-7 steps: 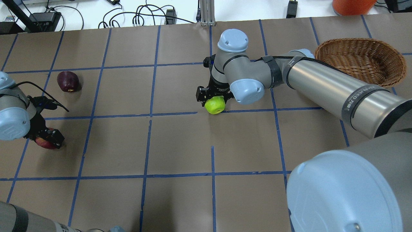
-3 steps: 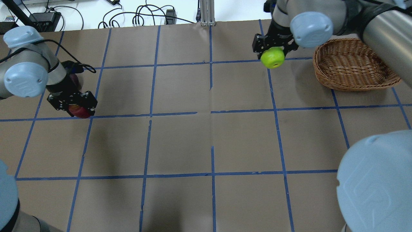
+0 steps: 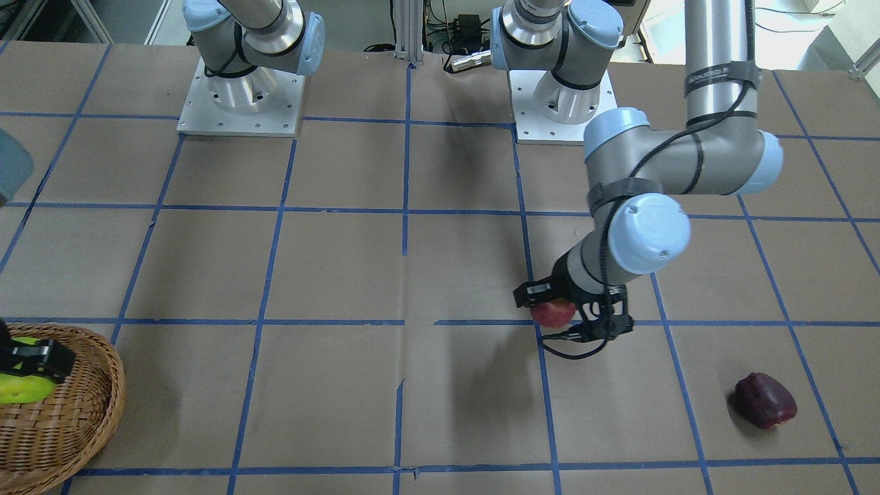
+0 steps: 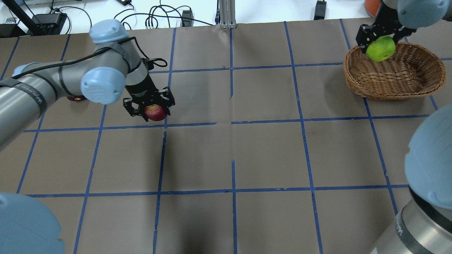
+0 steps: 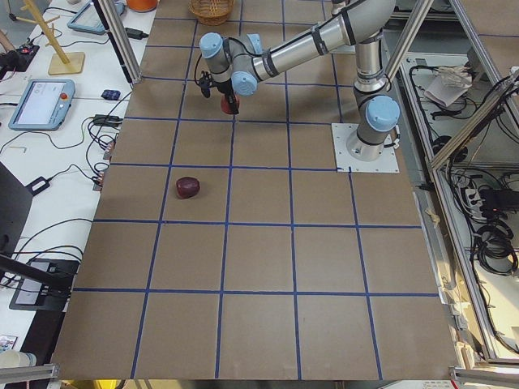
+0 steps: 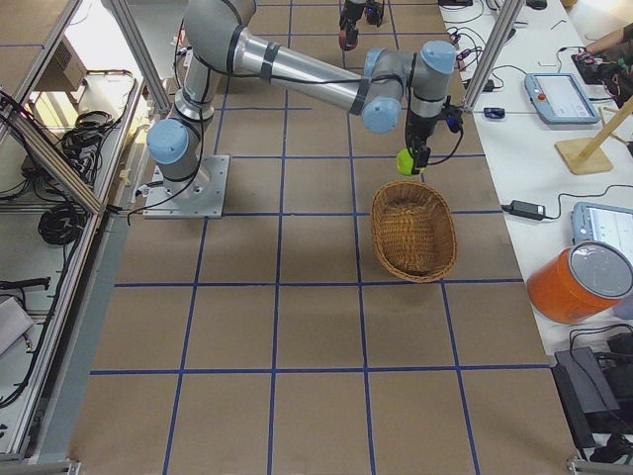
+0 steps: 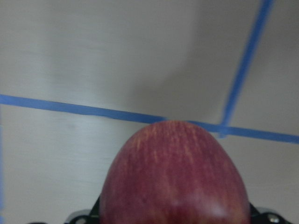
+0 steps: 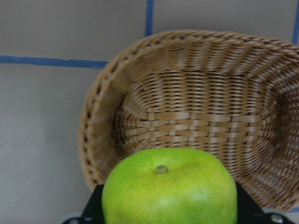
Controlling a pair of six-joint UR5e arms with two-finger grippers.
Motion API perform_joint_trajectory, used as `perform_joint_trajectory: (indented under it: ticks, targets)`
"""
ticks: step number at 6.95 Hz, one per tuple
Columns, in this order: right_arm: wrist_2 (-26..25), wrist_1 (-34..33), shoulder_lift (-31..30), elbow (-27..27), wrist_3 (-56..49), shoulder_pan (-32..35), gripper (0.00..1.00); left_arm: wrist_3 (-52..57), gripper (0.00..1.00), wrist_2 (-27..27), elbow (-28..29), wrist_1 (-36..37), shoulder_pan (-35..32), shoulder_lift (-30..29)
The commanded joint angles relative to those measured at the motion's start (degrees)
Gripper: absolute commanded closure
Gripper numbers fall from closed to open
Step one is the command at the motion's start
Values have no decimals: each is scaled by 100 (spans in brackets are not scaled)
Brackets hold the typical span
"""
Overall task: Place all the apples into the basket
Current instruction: 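Carry green apple into basket with right while left moves red apple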
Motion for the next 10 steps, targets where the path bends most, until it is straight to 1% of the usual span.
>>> perform_joint_trajectory:
  ticks: [1,2,3,4,5,6,7,8,9,10]
  targets:
    - [-87,-875,621,1,-1093,-745,100,-1602,69,-482,6,1331,-1216,-630]
    - [-52,-1184,842,-8,-1218,-956,100,-1659,50,-466,-11,1694,-1429,-885]
    - [-51,-1448,1018,10,-1245,-1037,95,-1677,26,-440,6,1698,-1518,-975]
    - [-69,-1476,1133,-16,-1489,-1090,53,-1712,0,-483,15,1707,-1545,-985]
    - [-34,-1494,1134,-34,-1465,-1108,5,-1695,0,-484,23,1646,-1502,-776]
    - [-60,-1581,1099,-43,-1482,-1108,0,-1730,0,-484,111,1610,-1484,-617]
    - [-34,-1504,925,-34,-1474,-1038,0,-1782,0,-475,451,1088,-1431,-415]
    - [10,-1016,479,-34,-1456,-768,0,-1678,0,-431,1072,-40,-1074,-222]
    - [10,-419,23,18,-1169,-147,0,-859,0,-413,1470,-843,-531,-150]
    - [80,126,-208,19,-470,520,0,497,0,-117,1578,-1155,127,-115]
